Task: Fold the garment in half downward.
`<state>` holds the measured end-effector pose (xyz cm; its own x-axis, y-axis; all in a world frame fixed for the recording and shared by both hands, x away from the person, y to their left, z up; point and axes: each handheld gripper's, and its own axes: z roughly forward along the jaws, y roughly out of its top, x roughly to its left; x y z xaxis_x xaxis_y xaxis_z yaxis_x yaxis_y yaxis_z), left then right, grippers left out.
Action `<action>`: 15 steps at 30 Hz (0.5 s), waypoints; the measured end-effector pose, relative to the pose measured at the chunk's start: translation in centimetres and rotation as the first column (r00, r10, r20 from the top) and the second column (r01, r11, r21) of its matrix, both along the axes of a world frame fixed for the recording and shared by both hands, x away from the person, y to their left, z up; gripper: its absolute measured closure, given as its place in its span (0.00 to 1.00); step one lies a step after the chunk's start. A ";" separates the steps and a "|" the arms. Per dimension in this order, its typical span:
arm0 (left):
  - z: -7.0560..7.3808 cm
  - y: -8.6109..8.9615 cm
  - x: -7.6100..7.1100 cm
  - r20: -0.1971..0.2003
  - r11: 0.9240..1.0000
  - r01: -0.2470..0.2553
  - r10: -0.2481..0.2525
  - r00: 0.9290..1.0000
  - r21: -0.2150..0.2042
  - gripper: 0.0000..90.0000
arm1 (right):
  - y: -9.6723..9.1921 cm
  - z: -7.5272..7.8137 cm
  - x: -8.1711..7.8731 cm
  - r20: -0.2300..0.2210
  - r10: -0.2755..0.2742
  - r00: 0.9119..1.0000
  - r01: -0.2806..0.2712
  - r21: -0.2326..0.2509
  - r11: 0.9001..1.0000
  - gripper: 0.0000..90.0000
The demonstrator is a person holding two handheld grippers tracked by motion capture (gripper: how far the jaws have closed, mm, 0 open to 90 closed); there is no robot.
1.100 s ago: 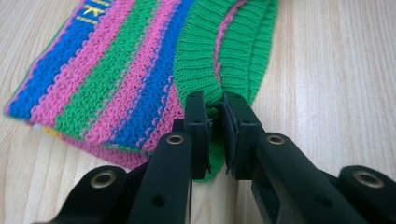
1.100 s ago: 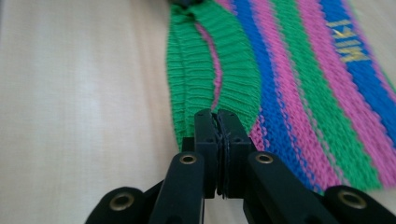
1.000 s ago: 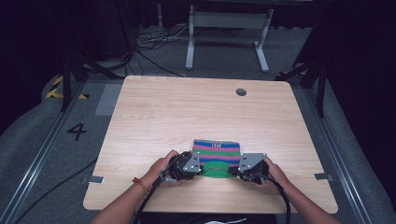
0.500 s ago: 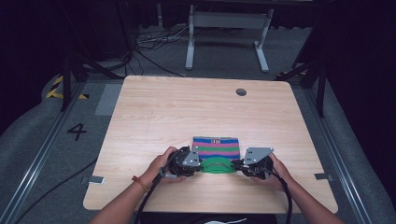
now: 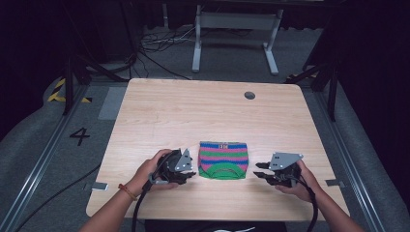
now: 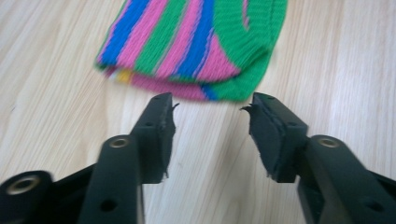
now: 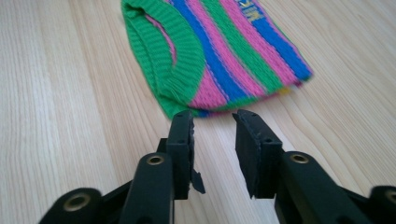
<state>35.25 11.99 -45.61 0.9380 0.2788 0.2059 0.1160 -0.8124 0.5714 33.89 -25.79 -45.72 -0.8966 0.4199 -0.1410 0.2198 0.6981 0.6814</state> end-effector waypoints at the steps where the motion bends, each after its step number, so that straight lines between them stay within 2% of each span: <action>1: 0.0 0.0 0.0 0.000 1.000 0.000 0.000 1.000 0.000 0.48 | 0.0 0.0 0.0 0.000 0.000 1.000 0.000 0.000 1.000 0.74; 2: 0.0 0.3 -0.1 0.009 1.000 -0.025 0.025 1.000 0.006 0.48 | -0.4 0.0 -0.1 0.001 -0.009 1.000 0.009 -0.002 1.000 0.72; 3: -0.1 0.7 -0.1 0.012 0.998 -0.063 0.062 0.998 0.018 0.43 | -0.8 0.1 -0.3 0.006 -0.016 1.000 0.016 -0.004 1.000 0.70; 6: -0.4 1.6 -0.2 0.017 0.993 -0.113 0.113 0.993 0.030 0.34 | -2.1 0.1 -0.6 0.011 -0.049 0.999 0.049 -0.001 0.999 0.63; 7: -0.5 2.3 -0.3 0.009 0.992 -0.124 0.123 0.992 0.027 0.32 | -2.9 0.1 -0.7 0.010 -0.061 0.998 0.061 0.003 0.998 0.60; 9: -0.6 2.8 -0.4 0.005 0.992 -0.126 0.126 0.992 0.028 0.31 | -3.3 0.1 -0.8 0.013 -0.068 0.998 0.068 0.004 0.998 0.58; 13: -0.7 4.5 -0.8 -0.002 0.989 -0.142 0.142 0.990 0.032 0.28 | -5.0 -0.2 -1.2 0.022 -0.122 0.992 0.122 -0.014 0.992 0.47; 15: -0.8 5.3 -1.0 0.000 0.986 -0.163 0.163 0.987 0.028 0.25 | -5.7 -0.3 -1.4 0.027 -0.137 0.990 0.137 -0.012 0.990 0.42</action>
<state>34.27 17.30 -46.43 0.8810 0.4222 0.2136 0.2496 -0.7982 0.5482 32.45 -31.54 -46.05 -0.8267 0.5363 -0.1700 0.2966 0.6722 0.6784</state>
